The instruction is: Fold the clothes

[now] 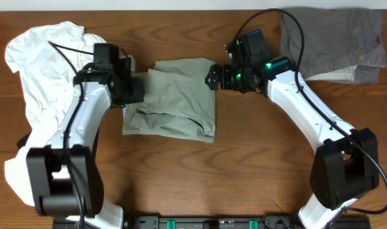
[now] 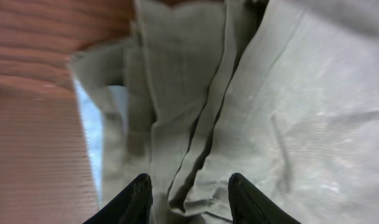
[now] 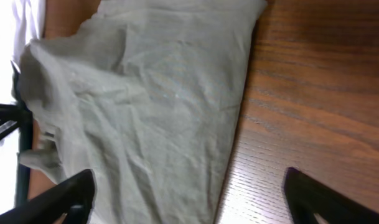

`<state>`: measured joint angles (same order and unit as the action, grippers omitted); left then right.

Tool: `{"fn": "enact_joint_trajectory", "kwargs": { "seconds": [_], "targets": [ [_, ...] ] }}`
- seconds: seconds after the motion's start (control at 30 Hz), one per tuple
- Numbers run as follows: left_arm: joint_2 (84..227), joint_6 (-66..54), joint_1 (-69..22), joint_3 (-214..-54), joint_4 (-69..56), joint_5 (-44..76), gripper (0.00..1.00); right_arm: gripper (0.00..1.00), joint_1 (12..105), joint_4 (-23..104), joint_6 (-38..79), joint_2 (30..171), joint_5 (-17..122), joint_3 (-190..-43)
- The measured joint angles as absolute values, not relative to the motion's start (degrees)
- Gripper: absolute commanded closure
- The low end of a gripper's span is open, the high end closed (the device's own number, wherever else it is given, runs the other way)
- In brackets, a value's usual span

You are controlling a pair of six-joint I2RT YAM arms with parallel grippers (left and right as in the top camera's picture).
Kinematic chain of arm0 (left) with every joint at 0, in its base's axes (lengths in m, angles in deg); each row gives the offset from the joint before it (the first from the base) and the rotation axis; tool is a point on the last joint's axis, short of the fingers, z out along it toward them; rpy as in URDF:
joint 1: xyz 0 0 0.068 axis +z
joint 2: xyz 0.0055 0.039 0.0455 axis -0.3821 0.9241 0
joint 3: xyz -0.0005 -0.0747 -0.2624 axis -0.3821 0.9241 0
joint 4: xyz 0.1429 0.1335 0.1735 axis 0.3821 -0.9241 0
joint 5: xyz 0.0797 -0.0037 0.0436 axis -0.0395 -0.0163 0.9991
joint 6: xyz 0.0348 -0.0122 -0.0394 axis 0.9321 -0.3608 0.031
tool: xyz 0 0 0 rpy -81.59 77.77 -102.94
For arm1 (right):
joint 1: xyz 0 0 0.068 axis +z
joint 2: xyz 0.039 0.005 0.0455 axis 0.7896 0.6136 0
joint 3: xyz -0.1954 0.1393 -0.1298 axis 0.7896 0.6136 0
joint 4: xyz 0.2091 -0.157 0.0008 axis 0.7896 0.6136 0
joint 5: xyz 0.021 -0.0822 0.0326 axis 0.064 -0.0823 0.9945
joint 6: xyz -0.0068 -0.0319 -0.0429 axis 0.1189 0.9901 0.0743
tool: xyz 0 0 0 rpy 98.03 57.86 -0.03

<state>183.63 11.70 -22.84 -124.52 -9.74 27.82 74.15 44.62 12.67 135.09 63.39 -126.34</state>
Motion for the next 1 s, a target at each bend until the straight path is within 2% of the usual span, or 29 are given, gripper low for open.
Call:
{"fn": "enact_joint_trajectory", "kwargs": {
  "seconds": [0.37,0.4,0.47,0.6,0.63,0.87,1.0],
  "targets": [
    [193.5,14.8,-23.0,-124.5,-9.7,27.1,0.6,0.38,74.5,44.3,14.6,135.1,65.6,-126.3],
    [194.4,14.9,-23.0,-124.5,-9.7,27.1,0.66,0.42,74.6,44.1,14.7,135.1,65.6,-126.3],
    [195.4,14.4,-23.0,-124.8,-9.7,27.5,0.72,0.53,75.1,43.4,15.1,135.1,65.5,-126.3],
    [195.8,12.2,-23.2,-125.2,-9.8,30.1,0.75,0.92,76.8,40.3,15.9,135.9,64.5,-126.3],
    [195.8,12.0,-23.3,-125.3,-9.8,30.4,0.74,0.98,77.3,39.3,16.0,136.4,64.3,-126.3],
    [195.4,10.6,-23.5,-125.3,-10.1,31.9,0.72,0.99,83.0,33.2,13.9,145.2,64.7,-126.4],
    [193.7,10.7,-23.4,-125.3,-12.4,33.9,0.53,0.99,85.6,31.5,13.2,150.1,68.3,-126.3]
  ]
}}
